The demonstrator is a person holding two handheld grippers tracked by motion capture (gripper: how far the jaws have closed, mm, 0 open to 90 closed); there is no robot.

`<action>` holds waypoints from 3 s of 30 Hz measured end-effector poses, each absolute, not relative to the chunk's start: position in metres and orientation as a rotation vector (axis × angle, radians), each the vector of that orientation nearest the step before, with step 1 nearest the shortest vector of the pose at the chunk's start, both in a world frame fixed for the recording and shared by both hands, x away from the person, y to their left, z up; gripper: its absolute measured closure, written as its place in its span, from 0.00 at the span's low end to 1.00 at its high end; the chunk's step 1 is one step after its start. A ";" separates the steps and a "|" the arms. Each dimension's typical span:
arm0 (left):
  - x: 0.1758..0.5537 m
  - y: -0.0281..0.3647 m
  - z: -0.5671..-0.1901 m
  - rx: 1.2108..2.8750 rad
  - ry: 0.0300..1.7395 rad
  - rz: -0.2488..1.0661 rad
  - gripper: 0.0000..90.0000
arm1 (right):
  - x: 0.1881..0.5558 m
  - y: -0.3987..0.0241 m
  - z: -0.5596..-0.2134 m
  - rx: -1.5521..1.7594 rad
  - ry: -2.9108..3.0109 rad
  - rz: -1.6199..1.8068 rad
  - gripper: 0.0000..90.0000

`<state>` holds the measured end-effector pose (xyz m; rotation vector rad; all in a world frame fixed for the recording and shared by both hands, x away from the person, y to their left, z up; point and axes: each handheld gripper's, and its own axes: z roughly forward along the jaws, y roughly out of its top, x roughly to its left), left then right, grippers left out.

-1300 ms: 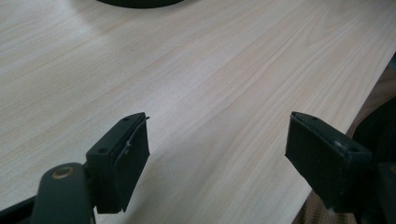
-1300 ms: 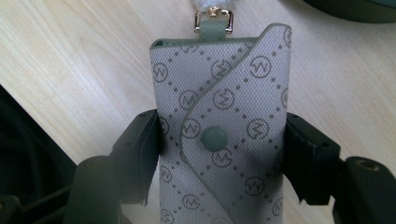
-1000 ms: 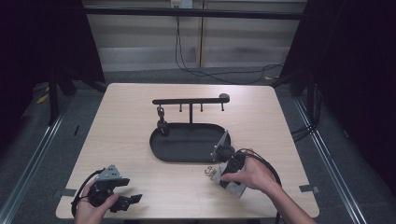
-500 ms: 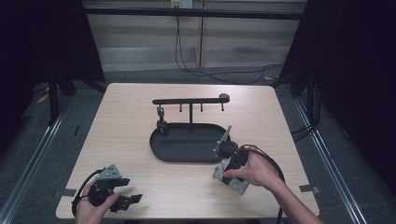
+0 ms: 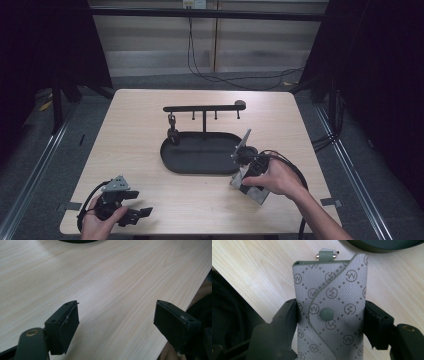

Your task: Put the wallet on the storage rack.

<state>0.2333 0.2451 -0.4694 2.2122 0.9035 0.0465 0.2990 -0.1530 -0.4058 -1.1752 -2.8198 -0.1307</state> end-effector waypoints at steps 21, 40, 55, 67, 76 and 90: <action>0.231 0.243 -0.468 2.192 0.888 0.043 0.22 | 0.314 -0.153 -0.387 -1.248 -2.805 -0.109 0.38; 0.232 0.245 -0.467 2.185 0.897 0.035 0.22 | 0.342 -0.169 -0.375 -1.392 -2.746 -0.219 0.38; 0.232 0.246 -0.466 2.174 0.897 0.038 0.22 | 0.366 -0.180 -0.379 -1.537 -2.619 -0.378 0.38; 0.232 0.246 -0.466 2.172 0.893 0.033 0.21 | 0.378 -0.188 -0.387 -1.642 -2.498 -0.538 0.38; 0.232 0.245 -0.466 2.172 0.880 0.032 0.21 | 0.381 -0.191 -0.392 -1.741 -2.444 -0.672 0.38; 0.232 0.245 -0.467 2.179 0.876 0.024 0.21 | 0.391 -0.194 -0.416 -1.829 -2.315 -0.811 0.38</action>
